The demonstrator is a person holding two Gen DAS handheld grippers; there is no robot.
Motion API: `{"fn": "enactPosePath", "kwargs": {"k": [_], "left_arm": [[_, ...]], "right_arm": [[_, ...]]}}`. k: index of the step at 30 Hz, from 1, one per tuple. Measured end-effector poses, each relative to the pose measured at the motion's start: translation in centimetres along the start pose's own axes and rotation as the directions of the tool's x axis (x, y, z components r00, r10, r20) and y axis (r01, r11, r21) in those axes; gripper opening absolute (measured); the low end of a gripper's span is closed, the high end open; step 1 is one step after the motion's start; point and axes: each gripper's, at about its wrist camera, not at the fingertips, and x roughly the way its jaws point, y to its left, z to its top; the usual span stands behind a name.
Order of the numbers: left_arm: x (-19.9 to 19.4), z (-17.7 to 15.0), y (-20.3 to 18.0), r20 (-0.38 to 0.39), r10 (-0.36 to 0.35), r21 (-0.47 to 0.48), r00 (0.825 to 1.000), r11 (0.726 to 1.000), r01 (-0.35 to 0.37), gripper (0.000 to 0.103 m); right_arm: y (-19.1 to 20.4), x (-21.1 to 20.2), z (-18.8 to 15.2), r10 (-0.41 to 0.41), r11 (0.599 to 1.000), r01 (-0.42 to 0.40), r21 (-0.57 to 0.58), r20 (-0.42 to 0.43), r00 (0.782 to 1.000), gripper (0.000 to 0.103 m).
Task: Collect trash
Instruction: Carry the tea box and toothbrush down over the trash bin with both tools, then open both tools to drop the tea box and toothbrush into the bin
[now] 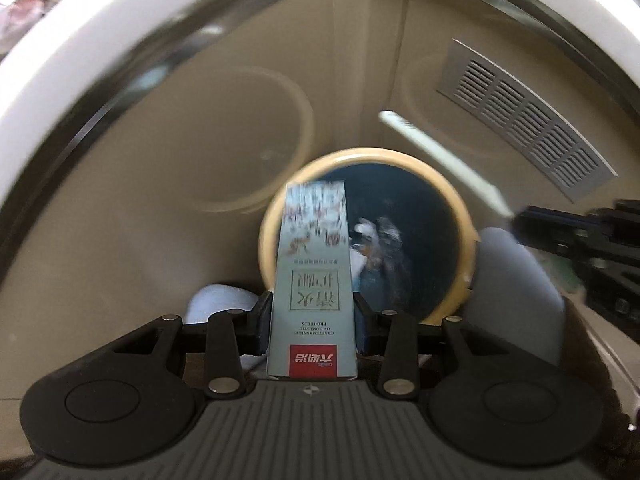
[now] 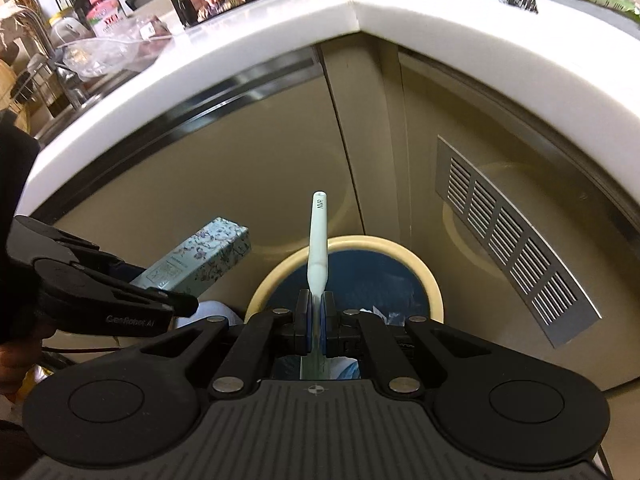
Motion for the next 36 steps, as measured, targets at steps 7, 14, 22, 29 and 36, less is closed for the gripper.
{"fn": "enactPosePath", "kwargs": {"k": [7, 14, 22, 29, 36], "left_arm": [[2.8, 1.2, 0.0, -0.038, -0.048, 0.013, 0.998, 0.999, 0.049, 0.043], [6.6, 3.6, 0.7, -0.088, -0.064, -0.012, 0.994, 0.998, 0.063, 0.029], [8.8, 5.8, 1.6, -0.062, -0.045, -0.021, 0.997, 0.999, 0.044, 0.083], [6.9, 4.7, 4.0, -0.029, -0.020, -0.092, 0.999, 0.996, 0.017, 0.103], [4.4, 1.0, 4.2, -0.023, 0.005, -0.109, 1.000, 0.994, -0.008, 0.103]], "right_arm": [[-0.5, 2.8, 0.3, -0.016, 1.000, 0.016, -0.008, -0.046, 0.999, 0.005], [-1.0, 6.5, 0.7, -0.048, 0.999, 0.047, -0.011, -0.115, 0.992, 0.005], [-0.9, 10.4, 1.0, -0.073, 0.997, 0.068, -0.033, -0.178, 0.981, 0.014], [-1.7, 9.2, 0.8, -0.128, 0.991, 0.134, 0.025, -0.171, 0.977, 0.061], [0.4, 4.1, -0.6, -0.093, 0.994, 0.099, 0.041, -0.139, 0.986, 0.083]]}}
